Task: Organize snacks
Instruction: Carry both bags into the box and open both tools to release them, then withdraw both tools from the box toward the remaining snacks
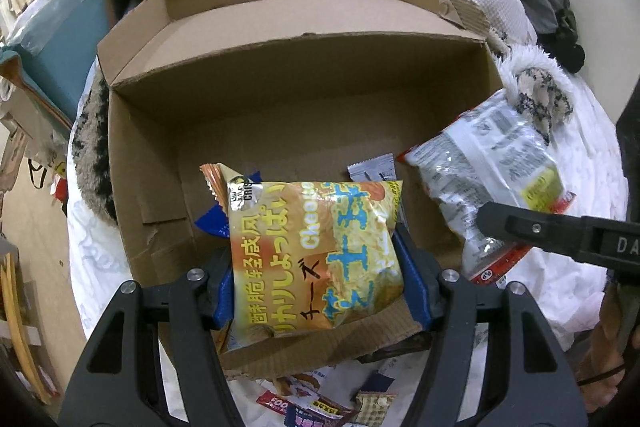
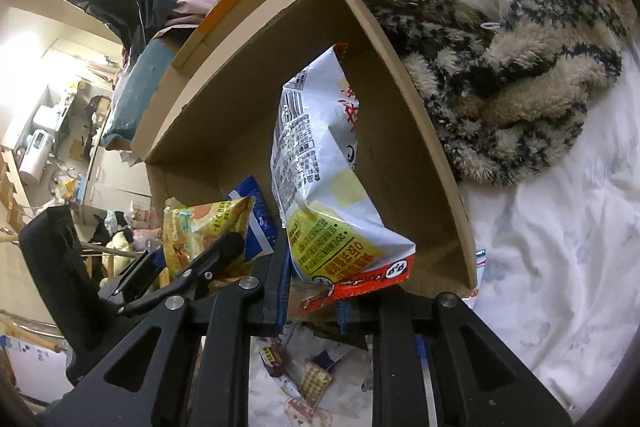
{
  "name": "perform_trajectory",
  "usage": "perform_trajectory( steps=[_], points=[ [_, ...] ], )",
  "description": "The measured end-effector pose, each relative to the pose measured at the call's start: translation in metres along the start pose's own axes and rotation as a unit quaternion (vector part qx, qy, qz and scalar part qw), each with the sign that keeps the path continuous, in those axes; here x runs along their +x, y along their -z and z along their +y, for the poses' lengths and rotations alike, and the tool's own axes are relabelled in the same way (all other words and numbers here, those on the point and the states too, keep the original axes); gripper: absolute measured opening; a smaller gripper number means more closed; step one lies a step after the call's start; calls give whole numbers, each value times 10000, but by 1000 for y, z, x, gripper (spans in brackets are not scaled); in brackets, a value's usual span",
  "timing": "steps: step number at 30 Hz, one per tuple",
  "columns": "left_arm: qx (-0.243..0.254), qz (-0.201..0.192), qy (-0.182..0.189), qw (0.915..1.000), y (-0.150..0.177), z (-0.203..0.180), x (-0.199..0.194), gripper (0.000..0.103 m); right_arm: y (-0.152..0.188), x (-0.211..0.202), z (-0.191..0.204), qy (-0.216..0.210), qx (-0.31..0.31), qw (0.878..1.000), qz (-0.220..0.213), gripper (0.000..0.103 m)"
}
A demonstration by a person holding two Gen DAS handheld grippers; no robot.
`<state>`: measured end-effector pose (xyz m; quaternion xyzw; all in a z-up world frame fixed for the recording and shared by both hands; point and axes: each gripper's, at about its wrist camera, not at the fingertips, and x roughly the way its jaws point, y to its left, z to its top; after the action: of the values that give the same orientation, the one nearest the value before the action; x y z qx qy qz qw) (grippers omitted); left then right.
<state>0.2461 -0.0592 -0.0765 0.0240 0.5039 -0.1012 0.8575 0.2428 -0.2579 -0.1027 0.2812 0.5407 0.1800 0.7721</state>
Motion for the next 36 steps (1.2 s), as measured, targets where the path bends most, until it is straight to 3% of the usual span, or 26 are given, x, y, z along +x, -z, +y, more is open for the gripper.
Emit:
perform_trajectory(
  steps=[5,8,9,10,12,20,23,36],
  points=[
    [-24,13,-87,10000,1,3,0,66,-3,3,10,-14,-91,10000,-38,22],
    [-114,-1,-13,9999,1,7,-1,85,-4,4,11,120,-160,9998,-45,26],
    [-121,-35,7,9999,1,7,-3,91,-4,4,11,215,-188,9996,-71,37],
    [-112,-82,20,9999,2,7,-6,92,-4,3,12,335,-228,9991,-109,58],
    [-97,-151,-6,9998,2,7,-10,92,-4,-1,14,495,-347,9979,-225,74],
    [-20,-353,-159,9992,2,6,-20,92,-5,-17,23,870,-724,9915,-646,74],
    [-64,-531,-189,9984,2,9,-27,92,-6,-29,29,789,-861,9888,-929,74],
    [-344,-613,-216,9973,14,26,-47,92,-3,-37,22,602,-557,9929,-859,74]
  ],
)
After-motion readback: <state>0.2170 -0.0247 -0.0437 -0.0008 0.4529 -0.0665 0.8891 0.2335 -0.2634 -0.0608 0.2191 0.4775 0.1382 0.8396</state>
